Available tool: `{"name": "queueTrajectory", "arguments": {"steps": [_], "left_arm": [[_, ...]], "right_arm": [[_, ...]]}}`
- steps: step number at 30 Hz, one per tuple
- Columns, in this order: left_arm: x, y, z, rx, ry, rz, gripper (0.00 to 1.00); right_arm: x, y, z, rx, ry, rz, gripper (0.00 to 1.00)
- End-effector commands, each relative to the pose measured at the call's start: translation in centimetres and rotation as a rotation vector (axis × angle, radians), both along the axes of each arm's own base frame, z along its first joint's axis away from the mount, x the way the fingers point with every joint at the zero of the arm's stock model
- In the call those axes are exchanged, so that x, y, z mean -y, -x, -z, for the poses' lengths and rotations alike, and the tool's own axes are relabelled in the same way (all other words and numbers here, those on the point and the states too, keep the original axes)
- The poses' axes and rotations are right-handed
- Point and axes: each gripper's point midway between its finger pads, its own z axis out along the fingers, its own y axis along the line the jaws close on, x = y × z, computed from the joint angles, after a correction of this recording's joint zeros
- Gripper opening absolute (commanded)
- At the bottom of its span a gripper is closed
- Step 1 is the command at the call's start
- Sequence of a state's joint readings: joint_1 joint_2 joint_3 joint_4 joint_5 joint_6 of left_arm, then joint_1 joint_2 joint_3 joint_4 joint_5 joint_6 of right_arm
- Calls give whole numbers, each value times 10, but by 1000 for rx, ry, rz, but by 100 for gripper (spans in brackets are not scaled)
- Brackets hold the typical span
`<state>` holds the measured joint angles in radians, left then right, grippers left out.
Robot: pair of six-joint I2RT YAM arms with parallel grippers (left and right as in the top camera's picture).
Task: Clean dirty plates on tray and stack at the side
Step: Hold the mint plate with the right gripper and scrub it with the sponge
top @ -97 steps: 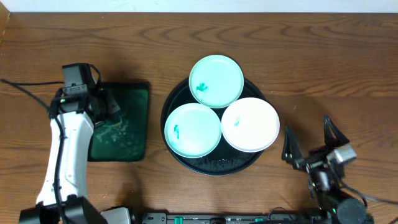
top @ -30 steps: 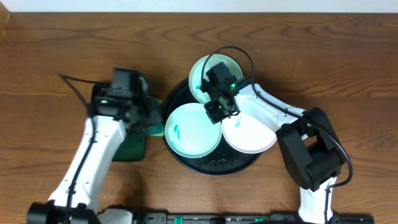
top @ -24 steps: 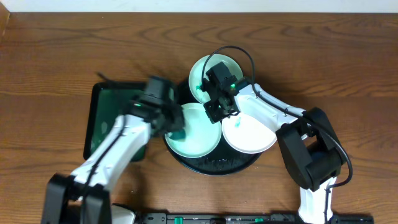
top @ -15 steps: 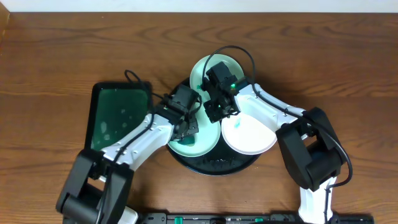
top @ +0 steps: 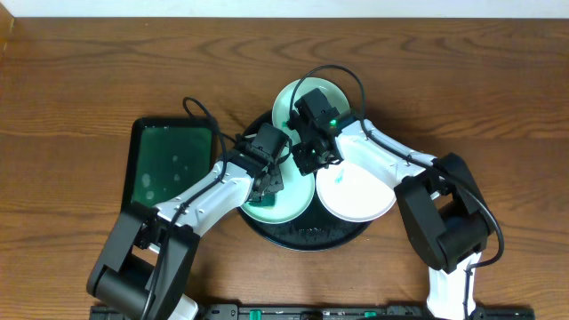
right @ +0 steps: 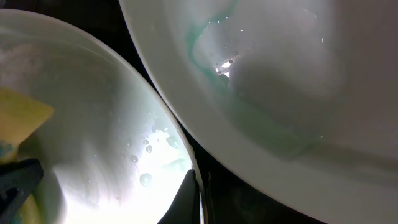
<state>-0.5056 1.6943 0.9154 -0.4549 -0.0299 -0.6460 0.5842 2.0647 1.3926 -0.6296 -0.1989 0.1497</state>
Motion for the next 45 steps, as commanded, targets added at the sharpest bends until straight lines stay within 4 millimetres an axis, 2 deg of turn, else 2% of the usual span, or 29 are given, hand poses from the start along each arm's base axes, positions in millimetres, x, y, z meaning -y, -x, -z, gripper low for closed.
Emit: {"name": "queueTrajectory", "arguments": {"steps": [1,2,3,5,8,13,17,18,19,22,24,29,33,36,39,41,43,45], "left_arm": [[2,-4,-10,20,-6,38,39],[2,-5,-14,23,-7,47,47],[2,-6,-17,29,-7,57,50],[3,-7,-22,40,-4,66,62],[2,-5,-22,33,-8,67,62],[1,-2,-21,23,-12,66,49],[3,1,-20,8,0,72,24],[3,1,-20,7,0,73,13],[3,1,-20,7,0,73,8],[3,2,-19,4,-2,72,7],[-5,5,-15,3,-37,64,7],[-62,11,-10,0,-259,-64,7],[-79,0,-18,34,-275,-119,7],[-68,-13,-24,79,-207,-125,7],[-30,-21,-20,75,-13,-80,7],[-1,-19,-18,48,129,-31,7],[16,-15,-13,26,195,-12,7],[22,-11,-7,10,192,6,7]], "right_arm": [[2,-1,9,-10,13,19,1],[2,-1,9,-10,15,12,1],[2,0,9,-11,16,12,1],[3,0,9,-12,18,9,1],[3,0,9,-13,18,9,1],[3,0,9,-12,18,9,1],[3,0,9,-12,18,9,1],[3,0,9,-12,18,9,1],[3,0,9,-12,18,10,1],[3,0,9,-12,18,9,1],[3,0,9,-12,18,10,1],[4,2,9,-20,24,10,1],[5,3,10,-25,27,10,1],[5,4,10,-29,29,9,1],[5,4,10,-28,29,9,1],[5,4,10,-28,29,9,1],[5,4,10,-28,29,9,1],[5,4,10,-28,28,9,1]]}}
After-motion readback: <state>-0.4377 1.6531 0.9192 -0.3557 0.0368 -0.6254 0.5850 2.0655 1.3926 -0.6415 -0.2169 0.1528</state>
